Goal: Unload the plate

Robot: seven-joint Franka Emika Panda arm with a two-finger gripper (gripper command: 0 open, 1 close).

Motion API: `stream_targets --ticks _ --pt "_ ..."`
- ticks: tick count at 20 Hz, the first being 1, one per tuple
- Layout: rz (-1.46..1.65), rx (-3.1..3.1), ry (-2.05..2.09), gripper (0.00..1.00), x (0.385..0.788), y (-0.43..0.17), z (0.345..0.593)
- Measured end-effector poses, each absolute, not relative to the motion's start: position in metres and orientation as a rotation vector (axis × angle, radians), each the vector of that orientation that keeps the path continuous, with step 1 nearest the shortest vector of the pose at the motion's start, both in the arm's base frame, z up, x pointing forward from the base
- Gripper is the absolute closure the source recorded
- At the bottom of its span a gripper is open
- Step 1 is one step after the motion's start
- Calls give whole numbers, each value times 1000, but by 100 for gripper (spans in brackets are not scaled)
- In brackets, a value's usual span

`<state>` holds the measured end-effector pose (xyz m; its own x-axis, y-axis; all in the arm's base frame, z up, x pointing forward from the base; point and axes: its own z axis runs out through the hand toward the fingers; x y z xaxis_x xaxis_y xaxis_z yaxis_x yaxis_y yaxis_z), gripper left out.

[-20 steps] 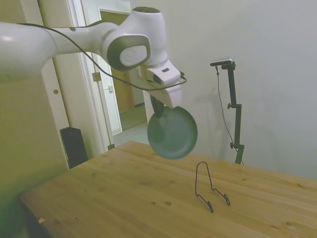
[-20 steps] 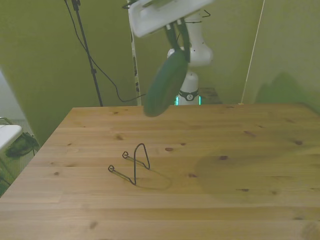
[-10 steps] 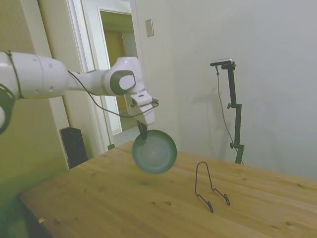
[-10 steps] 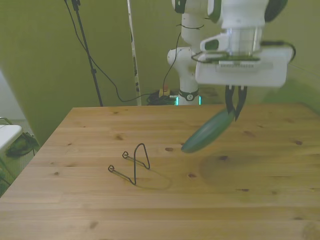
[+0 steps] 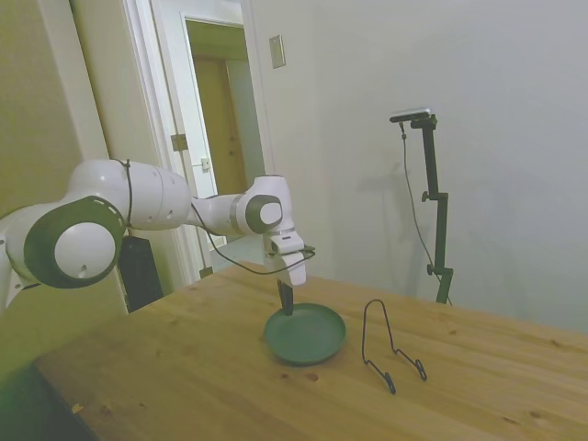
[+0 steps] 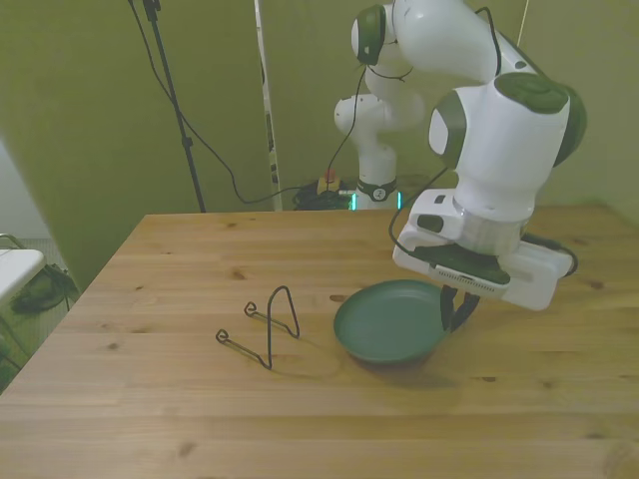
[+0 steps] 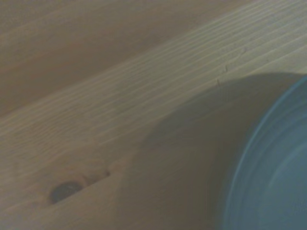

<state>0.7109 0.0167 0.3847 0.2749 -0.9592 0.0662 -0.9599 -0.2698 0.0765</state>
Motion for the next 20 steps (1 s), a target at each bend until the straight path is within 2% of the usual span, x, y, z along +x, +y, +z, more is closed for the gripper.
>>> stream_targets --ticks 2,3,9,13,17,20 --pt "13 2419 -1835 100 713 14 380" --pt "18 2418 -1835 0 713 13 380" --pt "51 2427 -1827 0 714 12 381" --pt "71 2477 -1828 0 713 15 394" --pt "72 2545 -1831 0 699 14 422" --pt "87 2615 -1835 0 677 13 464"
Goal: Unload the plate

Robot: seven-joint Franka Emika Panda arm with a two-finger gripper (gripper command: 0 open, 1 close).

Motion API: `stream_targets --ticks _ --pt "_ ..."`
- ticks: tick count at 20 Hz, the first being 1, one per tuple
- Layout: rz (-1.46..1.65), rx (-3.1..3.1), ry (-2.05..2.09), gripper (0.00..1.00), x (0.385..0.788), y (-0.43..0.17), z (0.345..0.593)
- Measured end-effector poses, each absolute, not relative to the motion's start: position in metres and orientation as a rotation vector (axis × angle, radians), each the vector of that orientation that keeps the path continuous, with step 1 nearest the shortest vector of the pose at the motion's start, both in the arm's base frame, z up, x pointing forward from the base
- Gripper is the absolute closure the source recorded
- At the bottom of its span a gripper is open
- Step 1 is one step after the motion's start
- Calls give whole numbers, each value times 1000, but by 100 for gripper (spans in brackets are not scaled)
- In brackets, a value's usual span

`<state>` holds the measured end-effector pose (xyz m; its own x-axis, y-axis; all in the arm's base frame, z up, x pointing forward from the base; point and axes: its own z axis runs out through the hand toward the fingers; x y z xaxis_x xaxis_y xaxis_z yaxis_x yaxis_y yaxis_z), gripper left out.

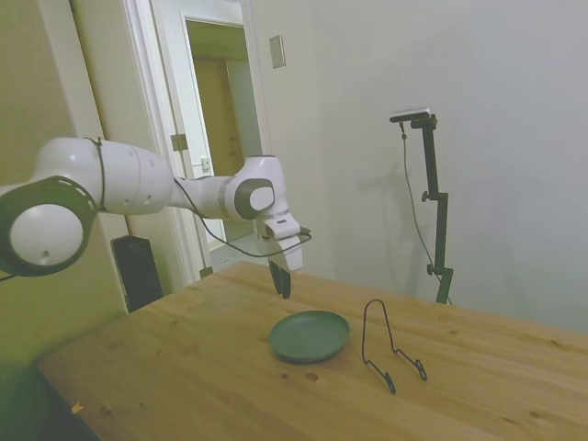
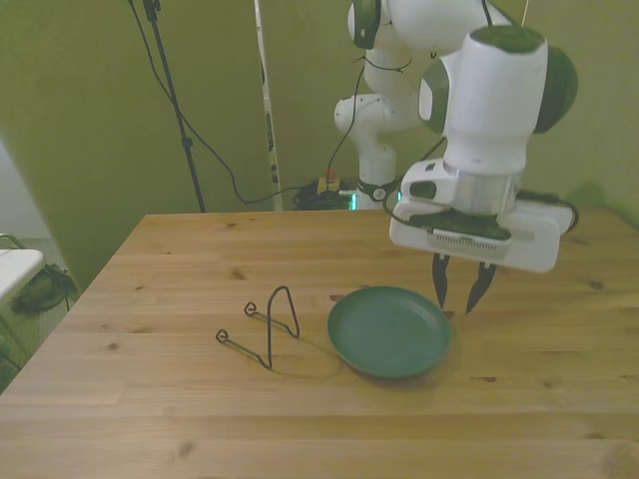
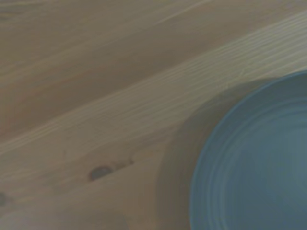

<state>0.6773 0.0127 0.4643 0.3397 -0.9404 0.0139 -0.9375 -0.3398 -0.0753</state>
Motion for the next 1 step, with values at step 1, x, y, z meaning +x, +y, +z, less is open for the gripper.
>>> stream_targets --ticks 1 --pt "-98 -2518 1748 0 667 11 483"
